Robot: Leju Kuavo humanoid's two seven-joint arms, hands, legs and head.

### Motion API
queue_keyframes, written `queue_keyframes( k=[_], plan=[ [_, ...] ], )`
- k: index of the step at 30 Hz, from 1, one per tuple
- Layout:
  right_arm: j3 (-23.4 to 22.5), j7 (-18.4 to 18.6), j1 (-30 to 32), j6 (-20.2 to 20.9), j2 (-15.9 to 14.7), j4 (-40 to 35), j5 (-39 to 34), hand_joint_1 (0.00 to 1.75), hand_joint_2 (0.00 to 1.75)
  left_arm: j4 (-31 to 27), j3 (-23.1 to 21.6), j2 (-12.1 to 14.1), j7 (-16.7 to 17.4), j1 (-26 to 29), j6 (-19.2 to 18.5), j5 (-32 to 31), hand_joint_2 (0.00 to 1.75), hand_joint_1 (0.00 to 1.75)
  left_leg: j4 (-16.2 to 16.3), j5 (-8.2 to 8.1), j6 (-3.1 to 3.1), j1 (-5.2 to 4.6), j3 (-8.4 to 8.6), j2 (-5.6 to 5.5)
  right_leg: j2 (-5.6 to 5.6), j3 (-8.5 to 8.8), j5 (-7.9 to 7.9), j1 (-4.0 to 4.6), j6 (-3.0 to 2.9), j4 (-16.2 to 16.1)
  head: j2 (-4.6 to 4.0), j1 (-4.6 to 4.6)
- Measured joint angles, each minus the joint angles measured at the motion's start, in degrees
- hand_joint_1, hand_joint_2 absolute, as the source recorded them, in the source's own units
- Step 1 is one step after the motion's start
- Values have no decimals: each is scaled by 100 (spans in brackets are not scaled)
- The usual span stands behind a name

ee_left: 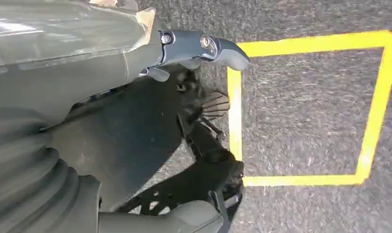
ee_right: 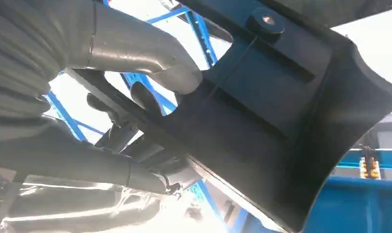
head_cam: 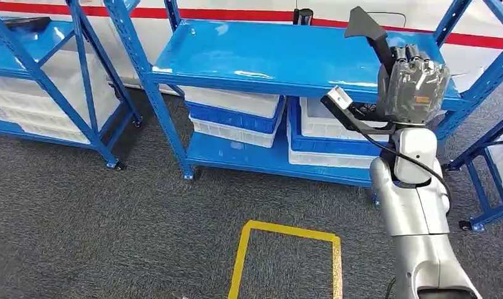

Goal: Take the parts from the cabinet and place them on the table.

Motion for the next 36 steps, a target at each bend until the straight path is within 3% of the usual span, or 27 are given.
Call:
queue_keyframes(
  k=[1, 2, 4, 6, 7, 8, 9, 10, 11, 12, 13, 15, 17, 18, 19, 22, 23, 25, 27, 28, 29, 30, 31, 32, 33, 34, 36],
  plan=[
    [-5, -9, 14, 0, 4, -18, 0, 175, 175, 2, 2, 0, 0, 9, 2, 15, 175, 0, -67, 91, 49, -22, -4, 5, 7, 3, 59, 9, 45, -56, 0, -11],
    [-35, -11, 29, -2, -2, -33, 0, 175, 175, 7, 2, -2, 0, 8, 0, 15, 175, 0, -265, 238, 73, 79, 43, 48, 2, -43, 15, 42, 36, -28, 0, -3],
    [-74, -15, 30, -7, -18, -44, 0, 175, 175, 7, 2, -13, 5, -10, 0, 17, 175, 0, -300, 372, 109, 69, -79, 77, 35, -281, -465, 58, -54, 447, 0, 20],
    [-94, -18, 50, -11, -24, -48, 0, 175, 175, 7, 2, -39, 7, 6, 2, 17, 175, 0, -302, 477, 86, 69, -224, 89, 34, -527, -933, 45, -57, 1303, 0, 41],
    [-103, -20, 79, -11, -31, -48, 0, 175, 175, 7, 2, -39, 9, 6, 2, 17, 175, 0, -269, 521, 69, 77, -315, 104, 34, -592, -1000, 38, -2, 1648, 0, 57],
    [-112, -20, 112, -11, -35, -48, 0, 175, 175, 7, 2, -41, 9, 8, 2, 17, 175, 0, -253, 553, 49, 91, -380, 105, 33, -533, -927, 14, 75, 1715, 0, 65],
    [-116, -20, 132, -11, -35, -48, 0, 175, 175, 7, 2, -44, 9, 9, 2, 17, 175, 0, -231, 576, 20, 109, -430, 108, 31, -355, -780, -10, 165, 1531, 0, 65],
    [-118, -24, 140, -11, -35, -48, 0, 175, 175, 7, 2, -46, 9, 9, 2, 17, 175, 0, -176, 587, -4, 148, -488, 112, 27, -4, -569, -44, 268, 1012, 0, 68],
    [-118, -29, 139, -11, -35, -50, 0, 175, 175, 7, 2, -46, 11, 8, 2, 17, 175, 0, -135, 583, -10, 163, -514, 114, 23, 222, -472, -64, 318, 649, 0, 61],
    [-120, -33, 138, -11, -35, -52, 0, 175, 175, 7, 2, -46, 11, 6, 4, 17, 175, 0, -83, 570, -31, 178, -543, 118, 12, 439, -421, -93, 363, 248, 0, 74],
    [-118, -37, 135, -11, -33, -52, 0, 175, 175, 9, 2, -22, 11, 0, 9, 17, 175, 0, -46, 575, -73, 141, -634, 119, 27, 625, -583, -30, 371, 64, 0, 109],
    [-125, -53, 190, -11, -37, -68, 0, 175, 175, 16, 2, -22, 13, 16, 20, 17, 175, 0, 41, 615, -118, 108, -732, 91, 55, 588, -601, -47, 316, 11, 0, 92],
    [-140, -55, 289, -11, -50, -68, 0, 175, 175, 20, 0, -20, 13, 25, 20, 17, 175, 0, 33, 675, -154, 104, -812, 73, 52, 457, -597, -56, 316, 115, 0, 85],
    [-140, -61, 284, -11, -53, -70, 0, 175, 175, 26, 0, 2, 13, 16, 26, 17, 175, 0, 82, 613, -185, 104, -891, 61, 43, 366, -601, -123, 301, 123, 0, 83],
    [-142, -68, 292, -11, -46, -79, 0, 175, 175, 22, -2, -17, 13, -8, 26, 17, 175, 0, 213, 444, -230, 108, -1000, 66, 49, 316, -585, -112, 270, 157, 0, 50],
    [-177, -72, 329, -13, -59, -94, 0, 175, 175, 22, -2, -13, 13, -29, 26, 7, 175, 0, 1541, -352, -338, 153, -1379, 127, 7, 283, -553, -63, 220, 202, 0, -37],
    [-190, -83, 354, -13, -72, -94, 0, 175, 175, 22, -2, -13, 13, -37, 26, 9, 175, 0, 1952, -490, -321, 151, -1463, 133, -1, 287, -553, -29, 219, 226, 0, -42],
    [-203, -107, 368, -13, -77, -94, -2, 175, 175, 22, -2, -17, 15, -45, 28, 15, 175, 0, 1913, -347, -194, 127, -1324, 118, 6, 277, -552, 60, 219, 265, 0, -48],
    [-219, -133, 315, -13, -77, -103, -7, 175, 175, 22, -2, -24, 26, -37, 35, 33, 175, 0, 1058, 46, 109, 14, -812, 44, 52, 272, -528, 197, 177, 268, 0, -53],
    [-223, -142, 281, -13, -79, -111, -9, 175, 175, 24, -2, 0, 29, -27, 39, 37, 175, 0, 568, 171, 368, -106, -555, -94, 68, 257, -504, 179, 133, 266, 0, -44],
    [-225, -146, 246, -13, -81, -111, -9, 175, 175, 26, -2, 88, 31, -28, 57, 37, 175, 0, 426, 111, 571, -117, -435, -136, 65, 224, -491, 241, 157, 279, 0, 56],
    [-225, -155, 242, -13, -87, -111, -11, 175, 175, 24, -9, 37, 24, -8, 55, 35, 175, 0, 349, 186, 474, -147, -436, -101, 72, 229, -459, 140, 128, 259, 0, 70],
    [-225, -157, 239, -13, -92, -114, -11, 175, 175, 24, -9, 27, 29, -3, 57, 37, 175, 0, 335, 232, 492, -196, -464, -110, 71, 203, -417, 124, 184, 248, 0, 6],
    [-223, -162, 241, -13, -90, -114, -13, 175, 175, 26, -7, 48, 29, -4, 61, 44, 175, 0, 311, 307, 493, -222, -477, -127, 76, 173, -363, 77, 185, 229, 0, -27],
    [-227, -166, 238, -13, -94, -122, -13, 175, 175, 24, -7, 44, 29, -3, 68, 48, 175, 0, 197, 419, 523, -223, -469, -118, 84, 172, -315, 106, 204, 185, 0, -26],
    [-243, -166, 229, -13, -114, -125, -13, 175, 175, 26, -4, 44, 22, -20, 66, 52, 175, 0, -69, 502, 453, -139, -385, -79, 73, 111, -474, 115, 155, 290, 0, -35],
    [-262, -166, 155, -13, -136, -125, -15, 175, 175, 24, -4, 22, 9, -28, 48, 52, 175, 0, -103, 635, 407, -93, -504, -64, 76, -102, -958, 108, 125, 783, 0, -2]
  ],
)
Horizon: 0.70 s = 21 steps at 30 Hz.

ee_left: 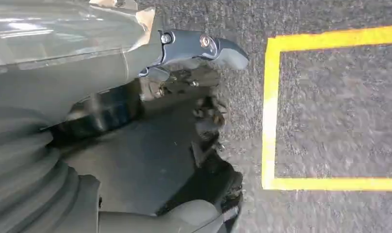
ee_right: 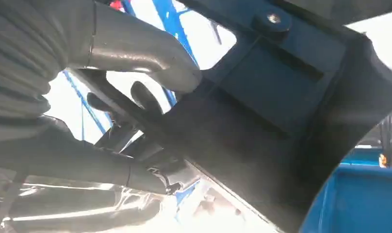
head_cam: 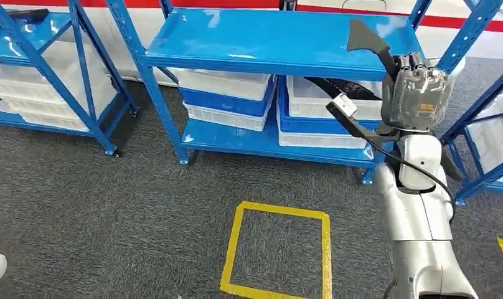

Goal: Take the parts from the cabinet and place them on the table.

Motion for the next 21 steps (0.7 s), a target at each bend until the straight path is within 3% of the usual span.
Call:
queue_keyframes(
  k=[2, 3, 4, 5, 6, 7, 8, 9, 12, 13, 14, 15, 17, 18, 19, 20, 21],
  plan=[
    [-2, -24, -21, 0, -15, 0, 0, 175, 175, 0, -4, -41, -4, 6, -4, 26, 175, 0, 8, 102, -123, 44, -153, 31, -2, -177, -373, -53, 71, 789, 0, -4],
    [-2, -42, -20, 0, -26, 0, -2, 175, 175, 0, -2, -50, -7, 4, -4, 39, 175, 0, 21, 169, -182, 75, -251, 47, -5, -198, -363, -83, 168, 1041, 0, 4],
    [-7, -44, -25, 0, -28, 0, -4, 175, 175, 0, -2, -55, -9, 3, -2, 50, 175, 0, 40, 231, -237, 110, -349, 62, -5, -116, -205, -120, 295, 1036, 0, 2],
    [-9, -52, -41, 0, -31, 0, -4, 175, 175, 0, -2, -59, -18, 0, -2, 52, 175, 0, 87, 288, -294, 157, -468, 79, -6, 59, 58, -164, 448, 836, 0, 0],
    [-11, -61, -67, 0, -31, 0, -7, 175, 175, 0, -2, -68, -31, -14, 0, 61, 175, 0, 160, 332, -358, 210, -594, 86, -6, 302, 282, -209, 575, 502, 0, 2],
    [-13, -66, -98, 0, -31, 0, -7, 175, 175, 0, 0, -70, -35, -35, 2, 77, 175, 0, 270, 372, -423, 249, -732, 91, -5, 620, 316, -267, 644, 27, 0, 2],
    [-11, -74, -138, 0, -24, 0, -7, 175, 175, 0, 0, -54, -42, -59, 9, 92, 175, 0, 334, 414, -480, 234, -850, 85, 6, 882, 0, -190, 614, -359, 0, 33],
    [-13, -92, -164, -2, -20, 0, -7, 175, 175, -2, -2, -72, -42, -76, 20, 92, 175, 0, 391, 464, -514, 218, -901, 81, 17, 915, -100, -178, 415, -587, 0, 50],
    [-22, -109, -198, 0, -17, 22, -9, 175, 175, 0, 0, -57, -48, -41, 61, 138, 175, 0, 264, 737, -550, 208, -951, 65, -24, 678, 36, -177, 159, -508, 0, 15],
    [-24, -118, -224, 0, -17, 52, -9, 175, 175, 9, 2, -48, -52, -30, 68, 162, 175, 0, 284, 654, -576, 228, -1012, 90, -48, 636, 117, -213, 29, -503, 0, 17],
    [-24, -122, -228, 0, 9, 55, -11, 175, 175, 9, 2, -52, -68, -29, 70, 162, 175, 0, 451, 253, -624, 221, -1056, 99, -46, 572, 200, -201, -71, -503, 0, -15],
    [-28, -131, -243, 0, 13, 55, -13, 175, 175, 4, 2, -57, -85, -42, 70, 168, 175, 0, 866, -285, -670, 231, -1107, 105, -53, 461, 297, -198, -132, -500, 0, -31],
    [-26, -146, -283, 0, 24, 57, -13, 175, 175, 4, 2, -57, -90, -56, 72, 173, 175, 0, 1802, -899, -709, 258, -1176, 114, -66, 284, 453, -179, -160, -493, 0, -44],
    [-28, -146, -288, 0, 26, 57, -13, 175, 175, 4, 2, -57, -92, -58, 72, 173, 175, 0, 2137, -944, -708, 261, -1163, 114, -73, 206, 517, -169, -161, -490, 0, -41],
    [-28, -146, -288, 0, 26, 61, -13, 175, 175, 4, 2, -57, -92, -63, 72, 177, 175, 0, 2308, -838, -691, 261, -1071, 113, -80, 116, 590, -159, -159, -490, 0, -41],
    [-26, -151, -288, 0, 26, 66, -13, 175, 175, 4, 2, -61, -90, -64, 72, 177, 175, 0, 2224, -641, -661, 259, -870, 112, -85, 26, 665, -145, -155, -490, 0, -44],
    [-28, -153, -298, 2, 28, 66, -13, 175, 175, 4, 2, -61, -90, -60, 72, 177, 175, 0, 1927, -474, -610, 257, -563, 109, -84, -62, 739, -125, -151, -492, 0, -44]
  ],
)
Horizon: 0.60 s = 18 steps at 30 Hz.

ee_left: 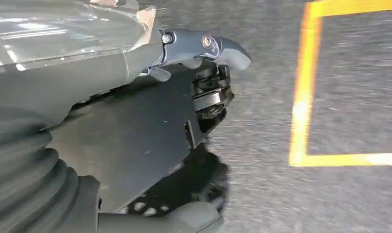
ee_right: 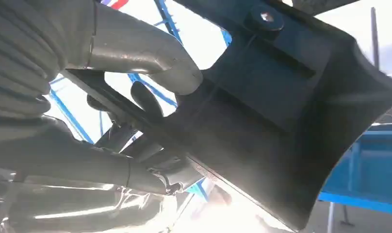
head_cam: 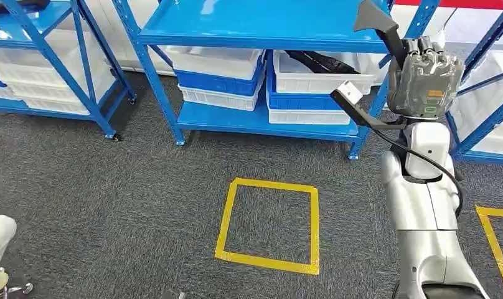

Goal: Take the parts from the cabinet and place them on the table.

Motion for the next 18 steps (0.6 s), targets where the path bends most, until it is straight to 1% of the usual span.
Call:
queue_keyframes(
  k=[1, 2, 3, 4, 5, 6, 7, 8, 9, 10, 11, 12, 13, 14, 15, 16, 17, 18],
  plan=[
    [0, 0, -16, -2, 2, -2, 0, 175, 175, 0, 2, 0, 2, 6, 2, 2, 175, 0, -449, 24, 66, -16, 385, -6, 7, -67, 72, 14, 6, -2, 0, 0],
    [0, -2, -37, -2, 13, -2, 0, 175, 175, 0, 2, 18, 0, 3, 4, 15, 175, 0, -1017, -202, 152, -38, 851, -17, 5, -82, 125, -1, 16, 0, 0, 4],
    [-11, -7, -66, -2, 7, -2, -2, 175, 175, -2, 2, 17, -7, 2, 11, 15, 175, 0, -1637, -470, 180, -78, 1224, -15, -1, -88, 171, 22, 72, -3, 0, 4],
    [-13, -7, -88, -2, 11, -2, -2, 175, 175, -2, 2, 15, -5, -9, 19, 24, 175, 0, -1637, -480, 123, -93, 1209, -22, -23, -93, 231, -4, 113, -41, 0, 22],
    [-11, -17, -122, -2, 19, 2, -2, 175, 175, -2, 4, 11, -11, -5, 33, 39, 175, 0, -1640, -390, 170, -139, 1143, -38, -41, -99, 322, -45, 152, -88, 0, -8],
    [-9, -28, -125, -2, 39, 4, -2, 175, 175, 0, 4, 11, -7, 4, 42, 48, 175, 0, -1668, -310, 204, -164, 1106, -33, -42, -105, 423, -43, 206, -148, 0, -31],
    [-11, -28, -109, -2, 33, 18, -2, 175, 175, 2, 7, 13, -9, 25, 61, 74, 175, 0, -1790, -148, 231, -101, 1033, -17, -37, -132, 417, -18, 225, -151, 0, -11],
    [-9, -26, -115, -2, 37, 26, -2, 175, 175, 2, 7, 0, -9, 32, 63, 79, 175, 0, -1813, -57, 248, -107, 989, 17, -17, -217, 188, -20, 167, -49, 0, -9],
    [0, -26, -128, -2, 44, 37, -2, 175, 175, 2, 9, -2, -11, 33, 87, 94, 175, 0, -1808, 45, 305, -110, 872, 13, -12, -311, -157, -8, 86, 203, 0, 0],
    [0, -26, -131, -2, 44, 39, -2, 175, 175, 2, 7, -11, -11, 38, 87, 94, 175, 0, -1807, 148, 297, -115, 754, 15, -6, -423, -535, 4, 28, 608, 0, 15],
    [0, -26, -135, -2, 44, 46, -2, 175, 175, 2, 7, -20, -11, 43, 87, 94, 175, 0, -1799, 239, 307, -119, 635, 13, 2, -490, -774, 9, 24, 1034, 0, 13],
    [2, -26, -135, -2, 48, 55, -2, 175, 175, 2, 7, -17, -11, 44, 90, 94, 175, 0, -1792, 337, 303, -121, 507, 14, 13, -533, -852, 18, 81, 1462, 0, 20],
    [7, -26, -129, -2, 52, 68, -2, 175, 175, 2, 7, -18, -11, 49, 94, 96, 175, 0, -1789, 426, 297, -123, 390, 16, 15, -503, -762, 18, 158, 1699, 0, 17],
    [7, -26, -124, -2, 55, 77, -2, 175, 175, 2, 7, -20, -11, 52, 94, 98, 175, 0, -1779, 515, 284, -123, 265, 21, 15, -371, -552, 17, 254, 1713, 0, 17],
    [7, -26, -125, -2, 59, 81, -4, 175, 175, 2, 7, -20, -11, 52, 94, 105, 175, 0, -1763, 595, 268, -123, 151, 23, 15, -145, -343, 17, 322, 1515, 0, 22],
    [7, -28, -133, -2, 68, 81, -7, 175, 175, 2, 7, -20, -15, 49, 94, 105, 175, 0, -1732, 677, 246, -122, 23, 23, 14, 222, -243, 15, 336, 1081, 0, 22],
    [7, -37, -148, -2, 77, 81, -9, 175, 175, 0, 7, -22, -22, 36, 94, 109, 175, 0, -1676, 732, 217, -121, -58, 19, 14, 626, -372, 14, 285, 570, 0, 22],
    [9, -48, -172, -2, 104, 81, -11, 175, 175, -4, 7, -22, -26, 22, 94, 111, 175, 0, -1622, 766, 180, -169, -162, 9, 9, 1058, -682, 70, 197, -67, 0, 29]
  ],
)
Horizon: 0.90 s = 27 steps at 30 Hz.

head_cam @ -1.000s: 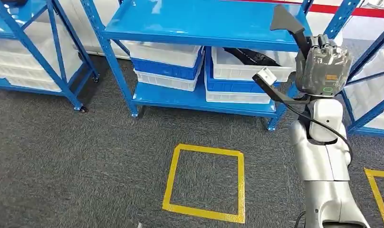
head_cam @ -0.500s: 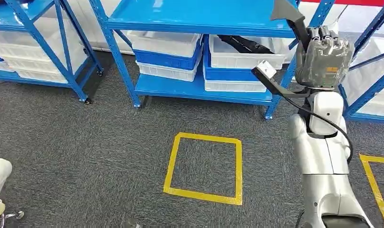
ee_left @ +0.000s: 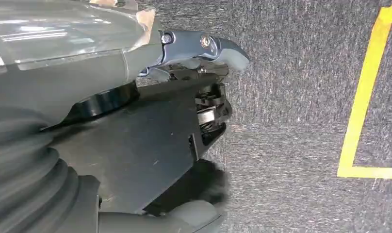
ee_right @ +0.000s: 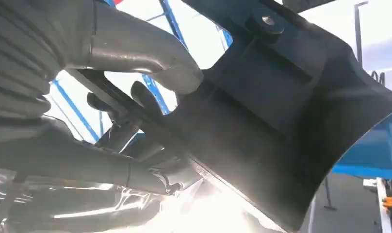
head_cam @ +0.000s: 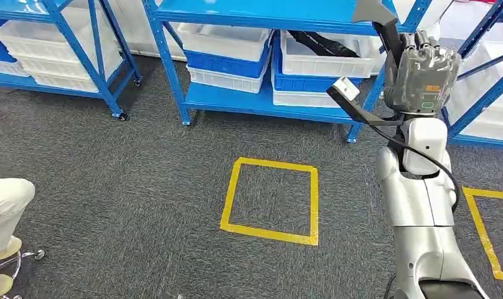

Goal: Take the parts from the cabinet and place them on the table.

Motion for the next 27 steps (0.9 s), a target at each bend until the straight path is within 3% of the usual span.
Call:
queue_keyframes(
  k=[1, 3, 4, 5, 6, 7, 8, 9, 10, 11, 12, 13, 14, 15, 16, 18, 19, 20, 21, 23, 24, 25, 26, 27],
  plan=[
    [2, -5, -13, -4, 20, 0, -2, 175, 175, 0, 0, 2, 0, -1, 2, 2, 175, 0, 16, 74, -25, 3, -31, 16, 20, -35, -118, -19, -70, -149, 0, -20],
    [7, -22, -21, -2, 53, 9, -4, 175, 175, 0, 0, 11, 0, 18, 7, 13, 175, 0, -75, 253, -70, 23, -54, 9, 17, -145, -16, 24, -155, -109, 0, -17],
    [7, -37, -3, -2, 68, 17, -7, 175, 175, 4, 0, 20, 0, 29, 9, 20, 175, 0, -84, 309, -96, 27, -78, -8, -4, -201, 67, -53, -231, -145, 0, -11],
    [9, -46, -3, -2, 77, 24, -7, 175, 175, 7, 0, 22, 0, 39, 9, 31, 175, 0, -15, 87, -152, 47, -115, -12, -34, -199, 137, -54, -268, -135, 0, -4],
    [9, -55, 3, 0, 97, 28, -7, 175, 175, 7, 0, 20, -2, 37, 11, 44, 175, 0, 224, -335, -223, 69, -156, -6, -40, -263, 214, -66, -332, -132, 0, -35],
    [9, -62, -3, 0, 125, 28, -7, 175, 175, 7, 0, 22, -4, 23, 11, 46, 175, 0, 620, -749, -284, 102, -214, -6, -42, -345, 287, -65, -340, -130, 0, -39],
    [9, -70, -5, -2, 134, 26, -7, 175, 175, 7, 2, 26, -11, 12, 11, 57, 175, 0, 1067, -1030, -320, 129, -275, -3, -26, -425, 341, -66, -336, -129, 0, -37],
    [7, -81, 3, -2, 138, 26, -15, 175, 175, 7, 2, 28, -17, 1, 11, 70, 175, 0, 1505, -1151, -348, 154, -327, -2, 7, -512, 414, -67, -326, -124, 0, -37],
    [7, -97, 23, -2, 140, 28, -46, 175, 175, 7, 2, 31, -24, -1, 15, 85, 175, 0, 1776, -1071, -364, 175, -323, -2, 18, -587, 474, -71, -309, -123, 0, -39],
    [7, -116, 45, -2, 153, 31, -72, 175, 175, 6, 2, 33, -26, 0, 20, 109, 175, 0, 1845, -862, -369, 193, -244, -2, 34, -666, 536, -73, -290, -122, 0, -35],
    [7, -134, 72, -2, 173, 31, -87, 175, 175, 7, 2, 33, -26, 4, 26, 118, 175, 0, 1675, -612, -365, 214, -43, -10, 66, -748, 603, -78, -268, -121, 0, -42],
    [7, -136, 96, -2, 201, 31, -90, 175, 175, 7, 2, 33, -26, 18, 26, 131, 175, 0, 1280, -484, -348, 225, 283, -42, 114, -813, 663, -86, -241, -122, 0, -37],
    [7, -136, 108, -2, 237, 28, -68, 175, 175, 7, 2, 35, -24, 45, 26, 149, 175, 0, 773, -532, -329, 245, 663, -193, 155, -849, 709, -96, -212, -121, 0, -42],
    [4, -123, 120, -2, 276, 26, -52, 175, 175, 9, 2, 44, -24, 69, 33, 162, 175, 0, 270, -837, -284, 246, 1015, -421, 204, -892, 757, -97, -156, -123, 0, -44],
    [7, -101, 132, -2, 324, 26, -46, 175, 175, 9, 2, 42, -26, 87, 53, 166, 175, 0, -26, -945, -272, 237, 1163, -438, 225, -905, 797, -93, -117, -121, 0, -22],
    [2, -92, 150, -4, 368, 9, -41, 175, 175, 11, 4, 37, -24, 86, 74, 177, 175, 0, -58, -991, -221, 168, 1124, -307, 306, -979, 905, -126, -7, -143, 0, -50],
    [0, -92, 184, -2, 372, 0, -44, 175, 175, 11, 4, 33, -22, 92, 98, 186, 175, 0, -93, -931, -157, 160, 1097, -247, 356, -1000, 959, -99, 42, -171, 0, -40],
    [0, -94, 215, -4, 372, -2, -44, 175, 175, 13, 4, 26, -20, 96, 120, 195, 175, 0, -143, -859, -85, 206, 1086, -166, 263, -1071, 894, -131, 7, -77, 0, -37],
    [2, -96, 224, -2, 385, -4, -46, 175, 175, 15, 7, 19, -15, 109, 129, 210, 175, 0, -144, -819, -34, 182, 1044, -126, 142, -1195, 700, -108, -42, 136, 0, -26],
    [11, -116, 233, -2, 414, -4, -59, 175, 175, 22, 7, 15, 2, 122, 175, 236, 175, 0, -141, -744, 38, 145, 948, 3, 100, -1555, 233, -105, -98, 1061, 0, 15],
    [11, -118, 240, -2, 427, -2, -66, 175, 175, 26, 9, 15, 15, 124, 214, 264, 175, 0, -136, -707, 47, 123, 890, 68, 99, -1725, 50, -101, -94, 1540, 0, 13],
    [11, -121, 248, -2, 435, 4, -70, 175, 175, 28, 11, 15, 22, 126, 236, 286, 175, 0, -134, -675, 54, 100, 850, 130, 98, -1771, -32, -101, -62, 1780, 0, 22],
    [11, -123, 253, -2, 464, 15, -76, 175, 175, 28, 13, 13, 33, 125, 269, 295, 175, 0, -132, -651, 53, 83, 813, 191, 88, -1668, -17, -101, -26, 1717, 0, 15],
    [11, -123, 257, -2, 488, 22, -76, 175, 175, 28, 15, 9, 53, 123, 317, 304, 175, 0, -129, -634, 47, 70, 795, 250, 61, -1394, 79, -98, 9, 1361, 0, 20]
  ],
)
